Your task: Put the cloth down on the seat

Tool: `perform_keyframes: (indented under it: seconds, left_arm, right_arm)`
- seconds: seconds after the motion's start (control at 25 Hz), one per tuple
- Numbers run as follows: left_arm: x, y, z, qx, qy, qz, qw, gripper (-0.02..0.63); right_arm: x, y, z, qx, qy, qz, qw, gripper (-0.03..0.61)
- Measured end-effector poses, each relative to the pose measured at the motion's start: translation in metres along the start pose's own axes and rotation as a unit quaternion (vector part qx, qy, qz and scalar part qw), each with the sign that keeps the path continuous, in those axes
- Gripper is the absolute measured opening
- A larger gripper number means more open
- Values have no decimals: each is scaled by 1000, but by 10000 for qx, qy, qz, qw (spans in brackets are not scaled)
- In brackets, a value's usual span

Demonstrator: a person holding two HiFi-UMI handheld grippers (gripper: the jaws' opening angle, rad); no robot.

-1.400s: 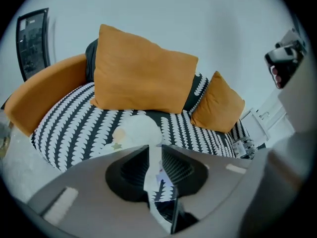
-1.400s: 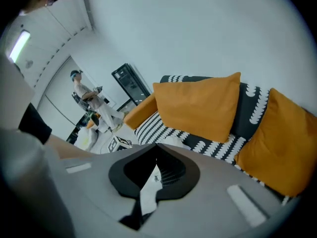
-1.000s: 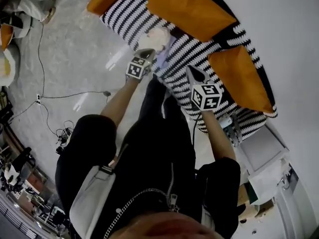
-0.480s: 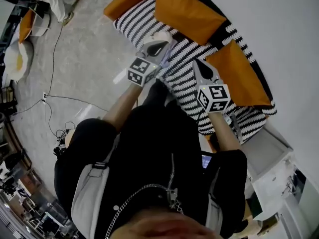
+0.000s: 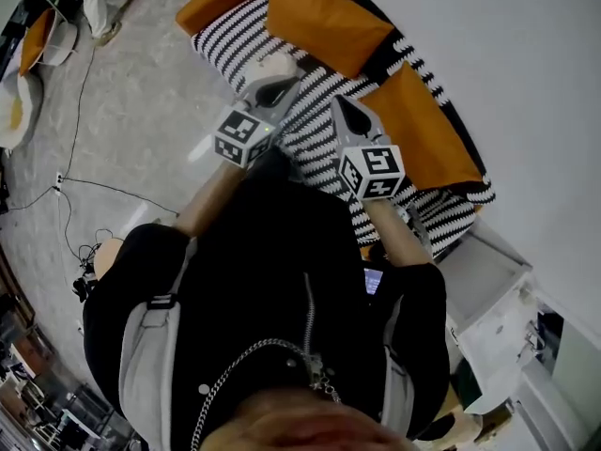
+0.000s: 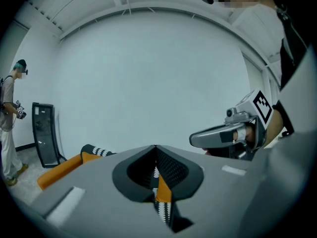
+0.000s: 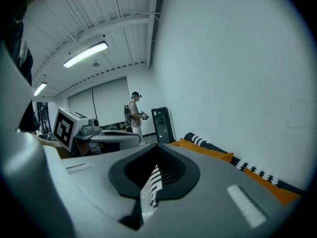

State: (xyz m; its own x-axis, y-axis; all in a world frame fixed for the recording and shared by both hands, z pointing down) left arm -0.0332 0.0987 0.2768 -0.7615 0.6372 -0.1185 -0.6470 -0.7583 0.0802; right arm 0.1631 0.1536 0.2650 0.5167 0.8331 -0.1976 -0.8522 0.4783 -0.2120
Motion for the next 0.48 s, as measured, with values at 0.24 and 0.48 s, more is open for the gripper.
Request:
perform_keyframes:
  seconds: [0.24,0.48]
  left_arm:
    - [0,-21,1,-85,101,145,9998,9]
    - [-4,-28,5,-197,97,213,9995,9]
  right_arm:
    - [21,7,-6,86,-149,-32,9998,0]
    - [37,6,-7,102,-194,46,9998,0]
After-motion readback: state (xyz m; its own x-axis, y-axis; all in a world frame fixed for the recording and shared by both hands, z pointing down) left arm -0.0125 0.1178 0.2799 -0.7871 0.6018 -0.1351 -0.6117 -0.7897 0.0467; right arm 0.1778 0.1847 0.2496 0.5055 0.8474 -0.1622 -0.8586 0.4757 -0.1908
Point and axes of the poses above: the fingertips, and each gripper's own axes: x backward along the fingers, y to its left, z out of its underside, the point moved 10 cm from there along x, backward along the fingers, and after that the axes turned 6 degrees about -y, right-handed, at the moved point
